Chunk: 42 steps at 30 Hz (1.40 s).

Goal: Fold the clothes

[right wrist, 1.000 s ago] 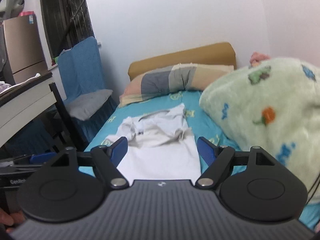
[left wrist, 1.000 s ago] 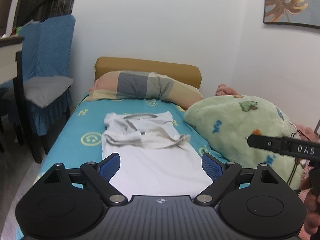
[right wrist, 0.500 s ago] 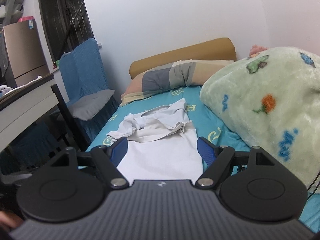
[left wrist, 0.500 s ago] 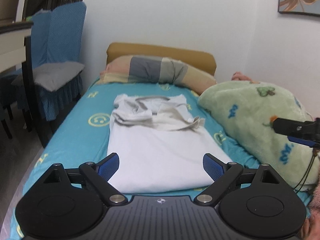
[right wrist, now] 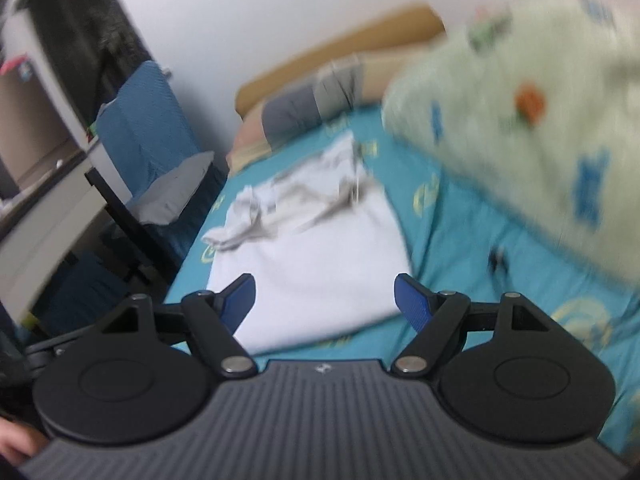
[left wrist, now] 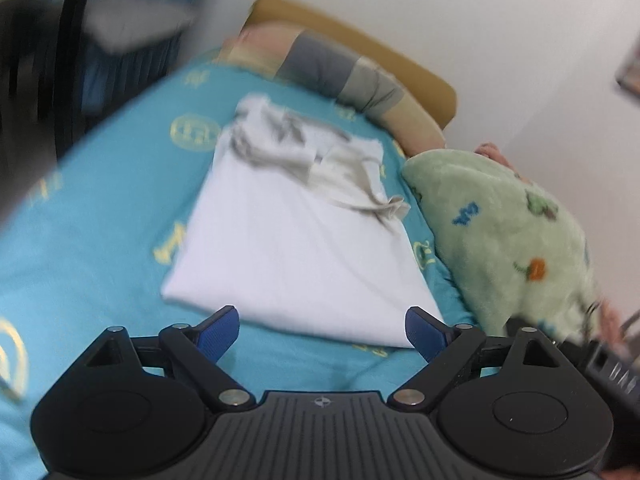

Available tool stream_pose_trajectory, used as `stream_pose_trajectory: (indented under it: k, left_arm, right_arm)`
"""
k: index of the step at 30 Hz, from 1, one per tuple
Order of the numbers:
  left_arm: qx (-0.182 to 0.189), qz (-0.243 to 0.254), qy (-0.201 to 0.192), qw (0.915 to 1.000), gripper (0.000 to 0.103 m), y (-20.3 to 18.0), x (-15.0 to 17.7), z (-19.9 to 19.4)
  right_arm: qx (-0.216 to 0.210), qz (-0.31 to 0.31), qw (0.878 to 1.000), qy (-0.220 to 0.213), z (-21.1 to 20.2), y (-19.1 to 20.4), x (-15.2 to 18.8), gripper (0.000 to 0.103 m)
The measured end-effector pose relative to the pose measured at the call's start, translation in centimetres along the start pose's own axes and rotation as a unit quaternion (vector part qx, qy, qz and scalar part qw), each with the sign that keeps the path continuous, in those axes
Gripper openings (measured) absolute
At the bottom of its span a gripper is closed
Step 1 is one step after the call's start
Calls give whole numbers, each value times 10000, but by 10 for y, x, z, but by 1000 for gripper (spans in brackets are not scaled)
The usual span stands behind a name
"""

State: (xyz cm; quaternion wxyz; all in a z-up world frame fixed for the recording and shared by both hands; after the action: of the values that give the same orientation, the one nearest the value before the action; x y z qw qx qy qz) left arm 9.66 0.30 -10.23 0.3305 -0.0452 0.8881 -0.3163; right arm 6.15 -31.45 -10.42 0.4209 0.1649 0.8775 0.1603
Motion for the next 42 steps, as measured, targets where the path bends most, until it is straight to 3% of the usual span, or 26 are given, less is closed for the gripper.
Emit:
stream_pose_trajectory:
  k: [3, 7, 11, 15, 19, 20, 21, 23, 25, 27, 31, 35, 42]
  left_arm:
    - [170, -762, 197, 9968, 84, 21, -3, 15]
    - [279, -1636, 464, 9850, 78, 51, -1, 40]
    - [79, -2352, 179, 9717, 72, 81, -2, 50]
    - [43, -3033, -196, 9527, 67, 107, -4, 56]
    - [-31, -2947, -588, 9538, 35, 109, -10, 55]
    - [-12, -2920, -636, 9543, 31, 108, -11, 54]
    - [8, -2893, -685, 9548, 21, 108, -11, 54]
    - [47, -2839, -781, 9556, 16, 106, -13, 53]
    - [84, -2666, -863, 9599, 13, 98, -20, 50]
    - [74, -2354, -951, 9672, 12, 89, -24, 43]
    - [296, -2227, -1190, 9671, 10, 75, -24, 21]
    - [522, -2148, -1367, 9656, 10, 60, -22, -3]
    - [779, -1595, -1498, 9727, 9, 21, -5, -73]
  right_arm:
    - [-307, 842, 9942, 587, 21, -17, 8, 79]
    - [-556, 1927, 9736, 1093, 51, -35, 23, 80]
    - [-739, 2565, 9550, 1295, 83, -41, 33, 79]
    - [-805, 2847, 9446, 1423, 108, -44, 38, 79]
    - [-828, 2804, 9487, 1202, 117, -55, 35, 69]
    - [-809, 2776, 9497, 1206, 118, -56, 34, 64]
    - [-789, 2746, 9506, 1213, 119, -57, 33, 58]
    - [-748, 2687, 9524, 1227, 122, -59, 31, 30]
    - [-670, 2535, 9576, 1195, 122, -57, 31, 10]
    - [-773, 2472, 9607, 1003, 115, -56, 30, 7]
    - [-1137, 2247, 9670, 379, 93, -45, 17, 6]
    - [-1202, 1903, 9740, -238, 60, -31, 6, 6]
    - [-1367, 1716, 9739, -586, -18, -20, 9, 6]
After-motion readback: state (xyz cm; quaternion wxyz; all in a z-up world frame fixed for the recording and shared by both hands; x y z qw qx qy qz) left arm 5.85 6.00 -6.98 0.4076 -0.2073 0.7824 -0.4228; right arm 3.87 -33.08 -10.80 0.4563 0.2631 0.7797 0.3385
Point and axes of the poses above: each gripper's, at about its wrist camera, not at the fingertips, and z roughly the way its jaws point, y to its left, x to its underside, the point moved 1 cm from there along z, roughly the way its jaws point, and after that the axes turned 9 degrees about x, right-handed, at the moved point
